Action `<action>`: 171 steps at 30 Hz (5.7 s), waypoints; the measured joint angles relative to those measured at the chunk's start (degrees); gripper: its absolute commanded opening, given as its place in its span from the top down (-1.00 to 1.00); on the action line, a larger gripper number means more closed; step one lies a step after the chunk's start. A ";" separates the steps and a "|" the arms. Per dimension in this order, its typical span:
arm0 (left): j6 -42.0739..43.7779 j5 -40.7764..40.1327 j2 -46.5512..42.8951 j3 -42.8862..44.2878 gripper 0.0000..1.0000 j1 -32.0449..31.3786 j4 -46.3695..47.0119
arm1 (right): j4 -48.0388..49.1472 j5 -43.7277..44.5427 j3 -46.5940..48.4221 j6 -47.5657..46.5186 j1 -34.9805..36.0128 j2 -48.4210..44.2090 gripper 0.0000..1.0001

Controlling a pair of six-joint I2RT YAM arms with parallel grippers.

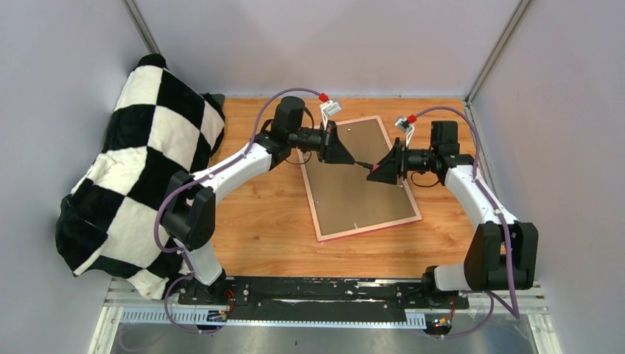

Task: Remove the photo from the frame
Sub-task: Adjust the screwdriver, then release the photo frame item from the photo frame.

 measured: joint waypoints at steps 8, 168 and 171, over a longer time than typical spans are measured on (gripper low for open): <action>-3.30 -1.29 0.00 -0.02 1.00 0.00 2.32 | 18.23 -1.60 -6.23 15.37 -0.83 -1.53 -0.15; 24.17 -33.75 46.40 51.30 0.73 18.23 -36.57 | 9.90 65.37 21.00 30.01 31.54 29.92 1.00; 24.20 -33.73 46.56 51.58 0.73 18.23 -36.85 | 10.05 65.81 21.00 29.99 31.93 29.99 1.00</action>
